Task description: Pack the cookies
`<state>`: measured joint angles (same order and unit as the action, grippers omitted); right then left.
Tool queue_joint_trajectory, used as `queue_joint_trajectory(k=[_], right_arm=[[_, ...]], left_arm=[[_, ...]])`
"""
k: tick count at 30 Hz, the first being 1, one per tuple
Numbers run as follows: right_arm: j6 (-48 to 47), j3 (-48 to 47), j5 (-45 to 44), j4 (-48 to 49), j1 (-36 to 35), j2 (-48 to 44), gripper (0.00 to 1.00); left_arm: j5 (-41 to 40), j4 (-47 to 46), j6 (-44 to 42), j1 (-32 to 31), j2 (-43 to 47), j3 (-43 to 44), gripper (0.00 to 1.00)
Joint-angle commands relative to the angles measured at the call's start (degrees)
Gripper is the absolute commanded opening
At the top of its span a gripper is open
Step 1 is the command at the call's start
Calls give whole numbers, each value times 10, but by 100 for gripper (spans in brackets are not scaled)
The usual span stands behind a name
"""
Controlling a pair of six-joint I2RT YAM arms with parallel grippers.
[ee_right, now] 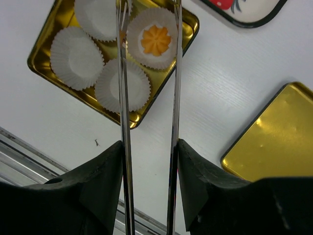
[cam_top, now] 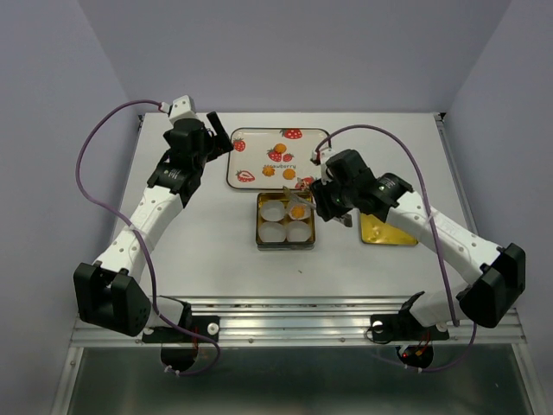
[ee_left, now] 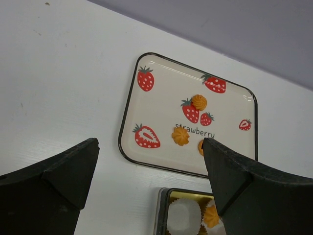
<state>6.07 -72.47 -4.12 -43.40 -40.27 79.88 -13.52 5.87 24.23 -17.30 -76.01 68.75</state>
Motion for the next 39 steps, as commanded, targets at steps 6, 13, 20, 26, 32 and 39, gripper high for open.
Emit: queue_joint_trajectory(k=[6, 13, 20, 26, 32, 39], right_arm=[[1, -129, -114, 66, -6, 44, 50], [-22, -242, -80, 89, 41, 184, 50], [-28, -262, -56, 77, 60, 252, 51], [-23, -248, -25, 64, 60, 266, 52], [-27, -240, 1, 45, 60, 276, 53], [-23, -237, -17, 30, 60, 286, 54]], left_arm=[[-18, -11, -21, -5, 23, 10, 99], [-43, -17, -30, -5, 36, -2, 99], [-56, -14, -30, -4, 32, -4, 99], [-58, -9, -32, -4, 17, 3, 99], [-66, -7, -34, -4, 9, 8, 99], [-64, -6, -33, -3, -1, 10, 99]])
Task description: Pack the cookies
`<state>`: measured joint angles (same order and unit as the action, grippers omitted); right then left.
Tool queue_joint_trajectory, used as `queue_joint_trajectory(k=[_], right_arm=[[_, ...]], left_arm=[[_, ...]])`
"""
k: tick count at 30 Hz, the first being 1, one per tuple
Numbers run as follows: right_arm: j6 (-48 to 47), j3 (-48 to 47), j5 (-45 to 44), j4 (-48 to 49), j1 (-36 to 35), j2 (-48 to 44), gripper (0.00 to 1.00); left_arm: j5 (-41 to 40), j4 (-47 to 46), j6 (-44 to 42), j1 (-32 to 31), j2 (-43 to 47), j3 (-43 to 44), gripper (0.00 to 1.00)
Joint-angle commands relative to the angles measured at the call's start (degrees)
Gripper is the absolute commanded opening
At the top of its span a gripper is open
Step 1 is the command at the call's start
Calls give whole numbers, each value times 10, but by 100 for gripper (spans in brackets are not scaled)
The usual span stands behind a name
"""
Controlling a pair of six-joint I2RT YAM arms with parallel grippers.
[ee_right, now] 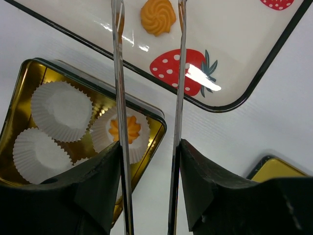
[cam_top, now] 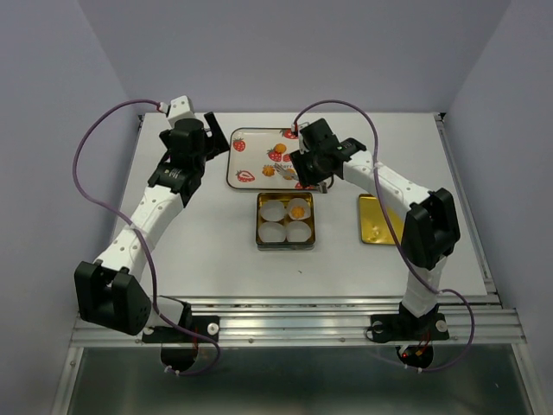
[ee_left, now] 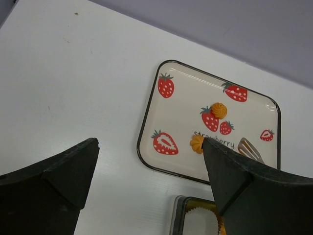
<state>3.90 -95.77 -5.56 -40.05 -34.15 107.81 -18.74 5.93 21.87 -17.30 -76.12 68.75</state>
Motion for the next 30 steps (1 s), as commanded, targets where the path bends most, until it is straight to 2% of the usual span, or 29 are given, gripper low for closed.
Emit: queue_joint_trajectory(k=[1, 18, 30], right_arm=[[1, -5, -6, -6, -1, 10, 54], [-1, 5, -23, -12, -1, 21, 55], [3, -7, -1, -26, -1, 25, 48]], left_arm=[[-14, -7, -9, -3, -1, 11, 99], [-19, -4, -8, -3, -3, 10, 99], [-22, -3, -8, -3, -7, 14, 99]])
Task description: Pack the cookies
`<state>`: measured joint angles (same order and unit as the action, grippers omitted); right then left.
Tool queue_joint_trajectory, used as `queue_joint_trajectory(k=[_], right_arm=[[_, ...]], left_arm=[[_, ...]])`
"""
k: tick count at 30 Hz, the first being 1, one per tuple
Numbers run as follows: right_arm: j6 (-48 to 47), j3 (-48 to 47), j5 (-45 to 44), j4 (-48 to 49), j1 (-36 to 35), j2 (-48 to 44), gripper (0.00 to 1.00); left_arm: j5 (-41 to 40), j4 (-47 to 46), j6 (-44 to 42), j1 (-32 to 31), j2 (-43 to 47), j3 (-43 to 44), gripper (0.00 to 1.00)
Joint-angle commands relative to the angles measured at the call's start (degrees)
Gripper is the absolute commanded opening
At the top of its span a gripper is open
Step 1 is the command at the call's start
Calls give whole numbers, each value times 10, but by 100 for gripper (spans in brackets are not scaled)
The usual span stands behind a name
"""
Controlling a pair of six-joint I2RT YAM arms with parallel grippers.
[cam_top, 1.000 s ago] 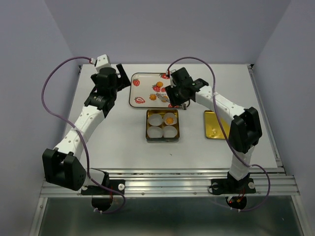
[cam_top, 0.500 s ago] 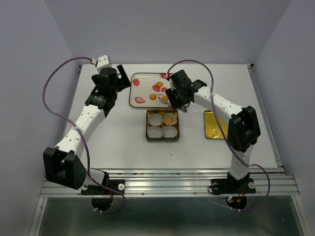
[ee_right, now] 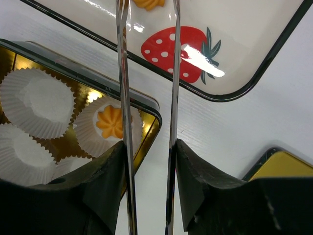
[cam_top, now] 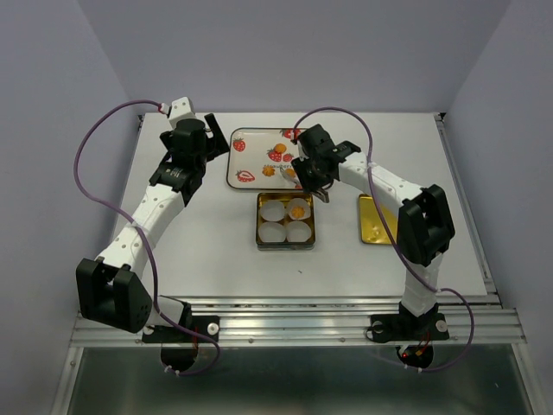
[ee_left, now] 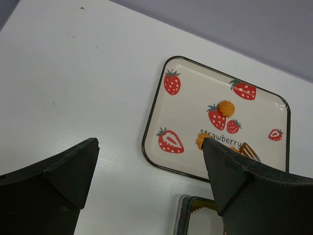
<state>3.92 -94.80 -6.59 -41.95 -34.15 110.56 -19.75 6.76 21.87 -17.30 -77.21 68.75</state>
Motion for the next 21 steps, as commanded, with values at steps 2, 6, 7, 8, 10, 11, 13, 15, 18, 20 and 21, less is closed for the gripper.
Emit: queue_joint_trajectory(k=[2, 6, 7, 8, 10, 11, 13, 15, 18, 20, 21], right_arm=[[6, -18, 8, -8, -1, -2, 48], [10, -21, 10, -13, -1, 1, 47], [16, -24, 9, -17, -1, 4, 47], [20, -26, 10, -20, -1, 5, 46], [24, -28, 11, -25, -1, 6, 45], [28, -28, 10, -26, -1, 6, 44], [30, -29, 4, -27, -1, 4, 42], [36, -30, 1, -27, -1, 2, 40], [38, -34, 0, -25, -1, -1, 36], [38, -32, -5, -16, -1, -5, 36], [38, -31, -7, -11, -1, -11, 36]], left_arm=[[-12, -10, -8, -3, 4, 14, 99], [-11, -9, -6, -3, 5, 14, 99], [-10, -9, -5, -3, 6, 14, 99], [-9, -8, -5, -3, 7, 13, 99], [-8, -9, -2, -3, 8, 10, 99], [-8, -8, -2, -3, 9, 10, 99], [-9, -7, -1, -3, 10, 10, 99], [-9, -7, 0, -3, 12, 11, 99], [-7, -8, 1, -3, 12, 11, 99], [-7, -7, 2, -3, 13, 10, 99], [-7, -8, 3, -3, 13, 11, 99]])
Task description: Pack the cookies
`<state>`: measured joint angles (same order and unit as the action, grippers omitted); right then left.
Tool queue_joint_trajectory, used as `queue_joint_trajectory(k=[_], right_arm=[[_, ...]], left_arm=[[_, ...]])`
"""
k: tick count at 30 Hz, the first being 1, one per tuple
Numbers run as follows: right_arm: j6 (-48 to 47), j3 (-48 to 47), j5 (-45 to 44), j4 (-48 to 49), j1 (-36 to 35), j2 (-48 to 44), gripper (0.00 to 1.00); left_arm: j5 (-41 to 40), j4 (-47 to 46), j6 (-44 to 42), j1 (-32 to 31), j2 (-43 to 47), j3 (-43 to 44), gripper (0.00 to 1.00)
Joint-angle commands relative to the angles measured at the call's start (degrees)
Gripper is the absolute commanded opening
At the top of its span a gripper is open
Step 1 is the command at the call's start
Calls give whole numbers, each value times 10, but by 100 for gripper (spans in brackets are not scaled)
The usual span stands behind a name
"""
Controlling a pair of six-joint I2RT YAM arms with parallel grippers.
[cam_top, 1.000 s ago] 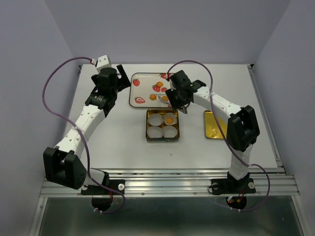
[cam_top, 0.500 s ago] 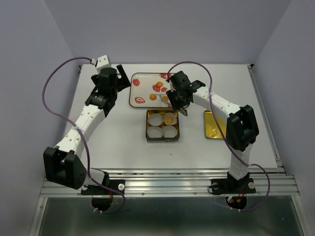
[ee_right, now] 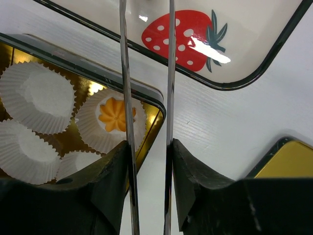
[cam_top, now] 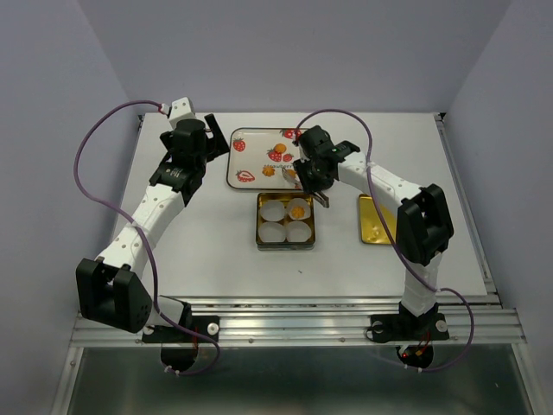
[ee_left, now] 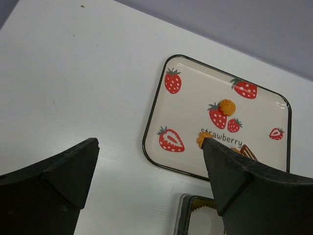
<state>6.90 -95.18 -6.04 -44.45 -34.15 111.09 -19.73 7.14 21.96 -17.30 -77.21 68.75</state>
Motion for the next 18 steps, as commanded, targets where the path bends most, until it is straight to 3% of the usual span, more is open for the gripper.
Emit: queue_joint_trajectory(k=[1, 18], right_arm=[[8, -24, -13, 26, -1, -20, 36], [11, 2, -14, 78, -1, -68, 33]], left_arm=[[-7, -11, 2, -3, 13, 11, 99], [-1, -13, 4, -3, 22, 8, 99]])
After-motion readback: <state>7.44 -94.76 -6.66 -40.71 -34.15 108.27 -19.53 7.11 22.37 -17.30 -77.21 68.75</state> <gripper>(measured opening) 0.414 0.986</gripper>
